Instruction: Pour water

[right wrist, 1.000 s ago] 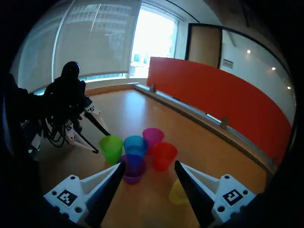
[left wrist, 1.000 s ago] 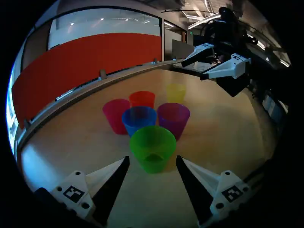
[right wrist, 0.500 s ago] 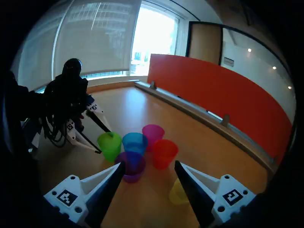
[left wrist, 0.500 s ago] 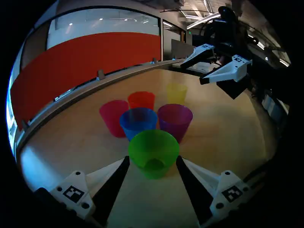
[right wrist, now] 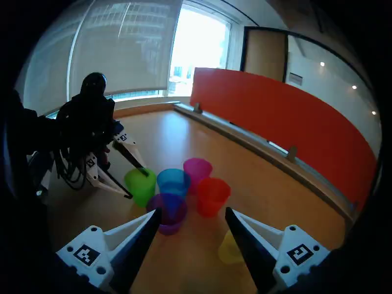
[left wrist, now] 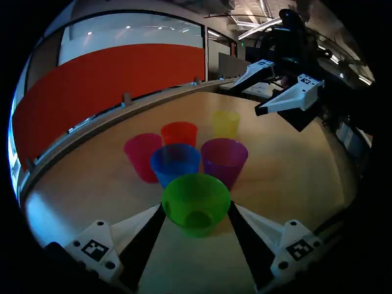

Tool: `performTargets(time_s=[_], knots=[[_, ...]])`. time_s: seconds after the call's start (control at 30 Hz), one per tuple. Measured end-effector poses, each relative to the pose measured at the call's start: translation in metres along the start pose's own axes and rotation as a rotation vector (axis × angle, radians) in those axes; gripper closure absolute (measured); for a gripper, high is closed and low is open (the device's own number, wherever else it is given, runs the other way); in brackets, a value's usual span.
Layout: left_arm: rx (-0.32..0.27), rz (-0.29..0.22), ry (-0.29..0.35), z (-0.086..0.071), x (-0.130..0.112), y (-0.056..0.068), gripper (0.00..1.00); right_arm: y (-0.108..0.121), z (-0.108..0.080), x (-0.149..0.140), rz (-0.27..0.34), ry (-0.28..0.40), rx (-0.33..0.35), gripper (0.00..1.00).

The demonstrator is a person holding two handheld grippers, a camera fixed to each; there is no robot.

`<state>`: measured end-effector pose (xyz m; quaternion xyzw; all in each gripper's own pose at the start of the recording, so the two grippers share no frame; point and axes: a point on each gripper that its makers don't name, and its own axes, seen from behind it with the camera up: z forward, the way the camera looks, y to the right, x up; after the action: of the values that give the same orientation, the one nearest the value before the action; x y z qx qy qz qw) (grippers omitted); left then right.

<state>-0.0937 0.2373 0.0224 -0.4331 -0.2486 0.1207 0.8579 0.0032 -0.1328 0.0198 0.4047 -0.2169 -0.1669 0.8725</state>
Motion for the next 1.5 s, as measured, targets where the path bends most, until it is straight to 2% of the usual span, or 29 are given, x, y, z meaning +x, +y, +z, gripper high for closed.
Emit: performTargets(time_s=[0.4,0.8,1.2,1.5], knots=[[0.01,0.019,0.014,0.004,0.003,-0.002,0.09,0.004,0.003,-0.005,0.009,-0.004,-0.004,0.0],[0.021,0.049,-0.008,0.006,0.001,-0.002,0.13,0.005,0.004,-0.004,0.013,0.007,-0.009,0.0],[0.017,0.041,0.015,-0.004,0.008,0.001,0.14,0.004,0.007,-0.001,0.016,0.007,-0.009,0.0],[0.043,0.002,0.066,-0.022,0.018,-0.003,0.14,0.003,0.013,0.001,0.021,0.008,-0.004,0.0]])
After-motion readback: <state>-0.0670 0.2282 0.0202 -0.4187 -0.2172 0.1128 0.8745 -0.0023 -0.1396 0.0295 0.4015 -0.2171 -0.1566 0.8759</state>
